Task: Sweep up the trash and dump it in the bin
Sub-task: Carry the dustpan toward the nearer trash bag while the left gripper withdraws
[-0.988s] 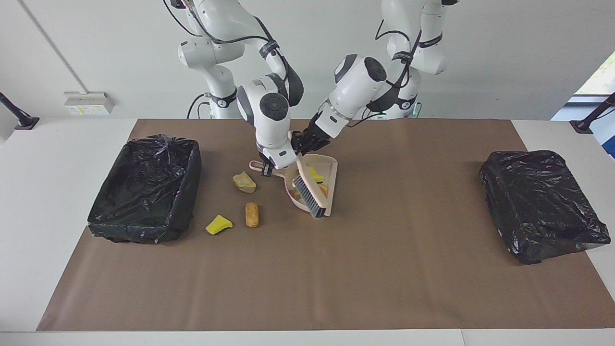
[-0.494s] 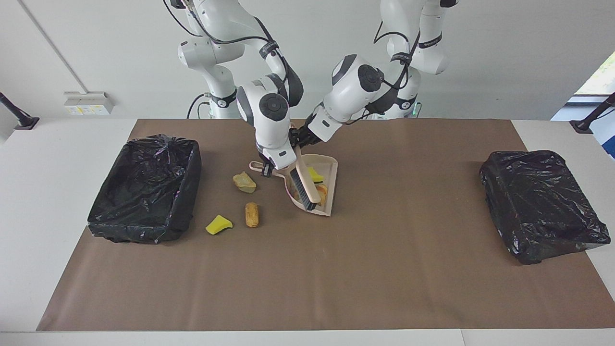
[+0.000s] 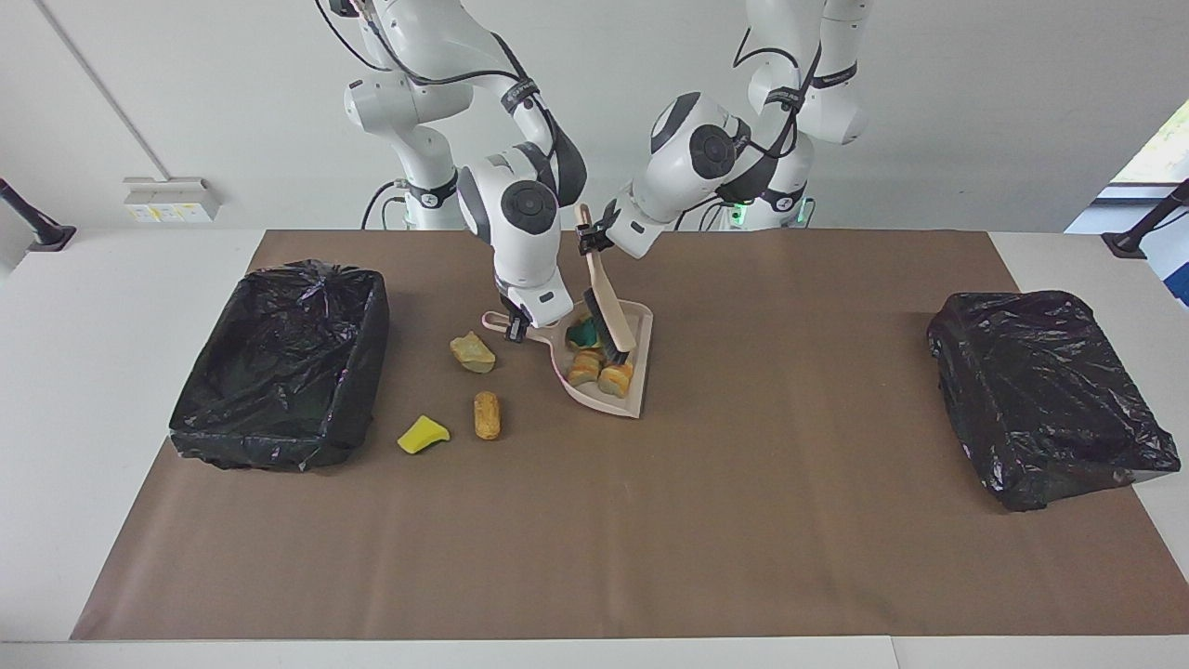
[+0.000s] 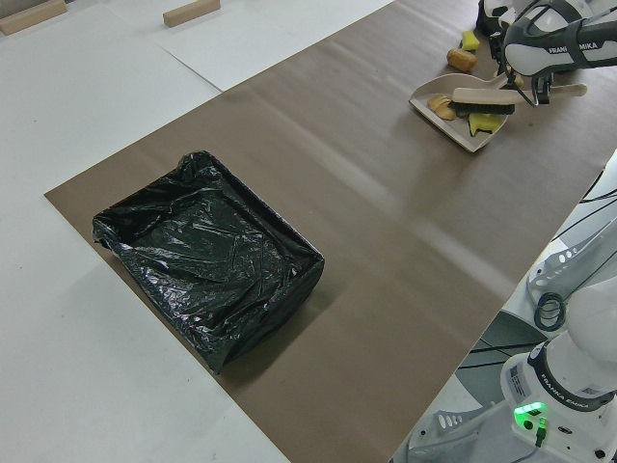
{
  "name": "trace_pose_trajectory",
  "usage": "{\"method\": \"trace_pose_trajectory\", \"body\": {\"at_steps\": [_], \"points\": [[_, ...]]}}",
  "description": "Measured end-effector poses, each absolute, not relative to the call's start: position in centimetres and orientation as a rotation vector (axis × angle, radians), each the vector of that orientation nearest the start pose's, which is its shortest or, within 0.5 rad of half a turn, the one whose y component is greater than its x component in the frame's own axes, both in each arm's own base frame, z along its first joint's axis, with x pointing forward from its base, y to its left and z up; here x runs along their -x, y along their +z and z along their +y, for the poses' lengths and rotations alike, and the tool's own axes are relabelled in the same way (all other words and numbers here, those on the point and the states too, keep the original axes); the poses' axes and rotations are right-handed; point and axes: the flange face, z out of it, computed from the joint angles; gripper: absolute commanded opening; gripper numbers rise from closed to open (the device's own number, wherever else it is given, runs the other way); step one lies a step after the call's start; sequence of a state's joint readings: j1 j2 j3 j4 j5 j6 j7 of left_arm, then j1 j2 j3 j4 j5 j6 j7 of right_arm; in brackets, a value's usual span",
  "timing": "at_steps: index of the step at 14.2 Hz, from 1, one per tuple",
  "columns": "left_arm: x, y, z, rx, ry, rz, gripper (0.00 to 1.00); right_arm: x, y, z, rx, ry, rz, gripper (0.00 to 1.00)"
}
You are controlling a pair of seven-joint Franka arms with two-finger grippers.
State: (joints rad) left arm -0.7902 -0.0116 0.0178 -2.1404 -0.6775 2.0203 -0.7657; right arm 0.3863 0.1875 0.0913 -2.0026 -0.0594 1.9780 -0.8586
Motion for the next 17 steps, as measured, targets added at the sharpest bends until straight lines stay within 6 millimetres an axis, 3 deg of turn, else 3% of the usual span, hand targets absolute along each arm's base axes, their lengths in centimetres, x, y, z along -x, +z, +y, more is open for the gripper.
{"method": "trace_pose_trajectory", "body": {"at_steps": [7,12,17], "points": [[-30.9,41.8,-40.0,3.157,1.038,-0.557,0.00,-50.5,34.9,25.3,2.422,0.324,-1.952,0.00],[-27.3,42.2,-40.0,3.035,1.162,-0.421,0.00,-50.8,34.9,24.9,2.431,0.319,-1.936,0.00],[-22.7,41.1,-39.4,2.977,1.123,-0.294,0.00,-51.3,35.0,23.9,2.450,0.316,-1.910,0.00]]}}
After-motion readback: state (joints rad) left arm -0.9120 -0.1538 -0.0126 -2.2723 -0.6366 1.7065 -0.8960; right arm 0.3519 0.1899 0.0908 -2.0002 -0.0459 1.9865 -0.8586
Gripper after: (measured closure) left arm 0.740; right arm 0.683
